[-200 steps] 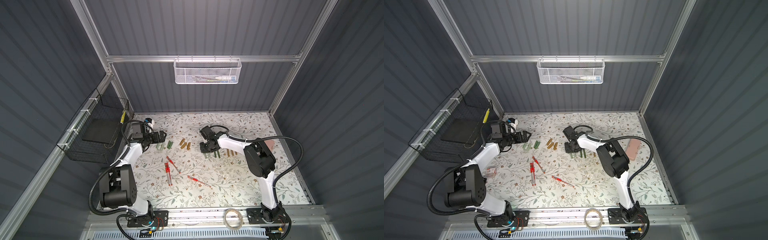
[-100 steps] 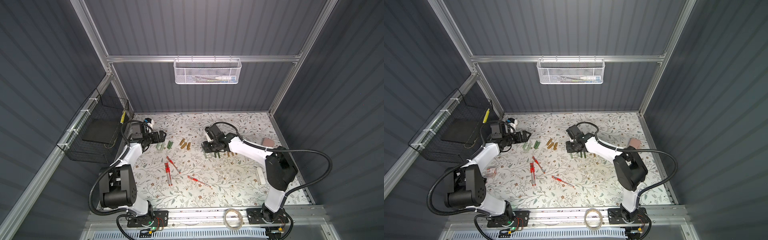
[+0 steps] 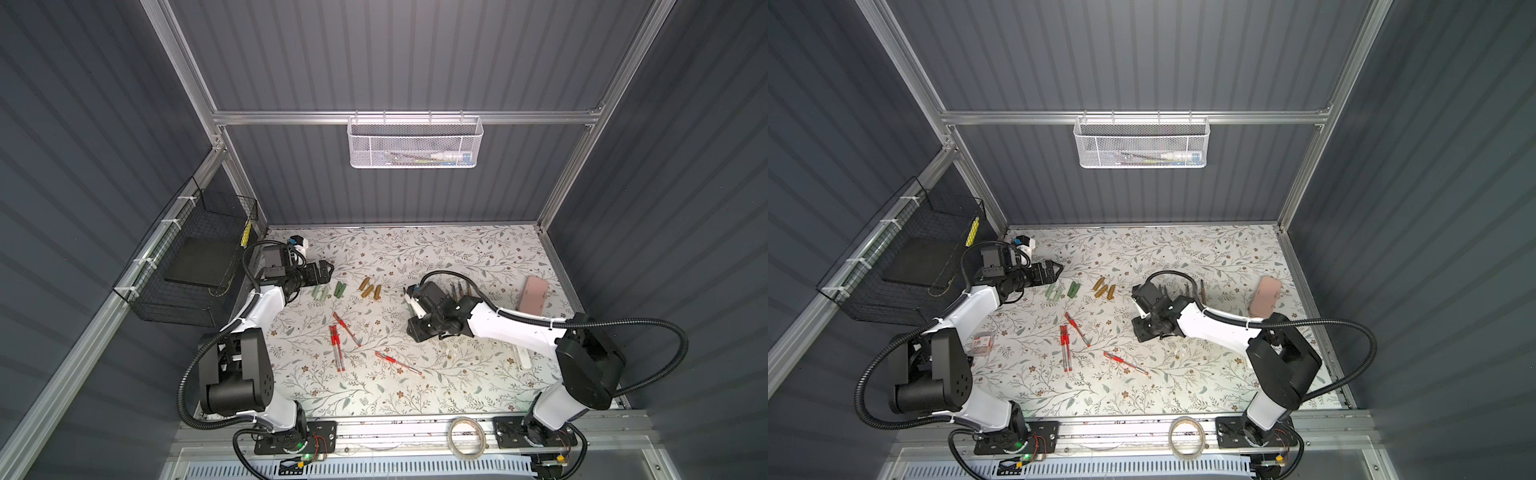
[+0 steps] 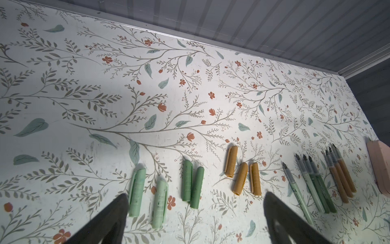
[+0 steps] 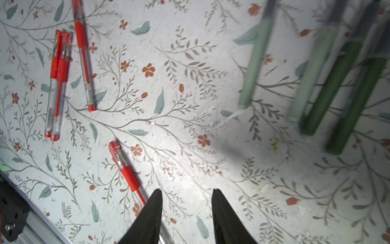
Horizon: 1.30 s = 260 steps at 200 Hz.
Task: Remove pen caps from pens
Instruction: Pick up the pen from the bottom-center of the table.
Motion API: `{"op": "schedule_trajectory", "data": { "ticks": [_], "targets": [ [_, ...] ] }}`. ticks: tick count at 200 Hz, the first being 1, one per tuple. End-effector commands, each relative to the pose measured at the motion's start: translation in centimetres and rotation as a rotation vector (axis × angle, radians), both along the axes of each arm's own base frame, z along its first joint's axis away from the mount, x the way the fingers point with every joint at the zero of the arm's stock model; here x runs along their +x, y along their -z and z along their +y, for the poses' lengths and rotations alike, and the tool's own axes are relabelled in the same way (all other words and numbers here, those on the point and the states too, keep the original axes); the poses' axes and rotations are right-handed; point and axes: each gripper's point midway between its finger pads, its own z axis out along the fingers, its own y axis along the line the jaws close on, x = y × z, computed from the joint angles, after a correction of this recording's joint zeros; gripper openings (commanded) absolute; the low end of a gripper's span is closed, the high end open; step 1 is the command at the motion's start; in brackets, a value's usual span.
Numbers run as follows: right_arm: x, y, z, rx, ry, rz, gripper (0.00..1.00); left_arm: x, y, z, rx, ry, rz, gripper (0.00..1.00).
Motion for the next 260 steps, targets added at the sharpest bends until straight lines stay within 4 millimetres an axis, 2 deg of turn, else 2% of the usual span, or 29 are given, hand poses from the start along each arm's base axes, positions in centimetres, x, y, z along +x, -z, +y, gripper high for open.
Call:
{"op": "schedule_trajectory", "data": {
  "ticks": [1,42,90,158,207,260],
  "targets": [
    [-2.5,0.7,0.6,-0.039,-0.105,0.000,0.44,0.0,0.5,0.0,-0.025,0.003,0.017,1.00],
    [-4.2,2.4,0.9,-0.121,-0.218,-0.020,0.43,0.2,0.5,-0.1,-0.031,0.004,0.021,1.00],
    [-6.3,4.1,1.2,-0.189,-0.358,0.065,0.43,0.1,0.5,-0.1,-0.027,0.006,0.021,1.00],
    [-7.6,5.5,2.2,-0.201,-0.445,0.130,0.41,-0.1,0.1,0.0,-0.021,0.006,0.007,1.00],
    [-7.2,7.0,2.1,-0.272,-0.462,0.128,0.36,0.0,-0.1,0.1,-0.027,0.002,0.007,1.00],
    [-6.5,8.2,0.9,-0.341,-0.457,0.098,0.19,-0.2,-0.3,-0.2,-0.049,0.017,0.000,1.00]
  ]
}}
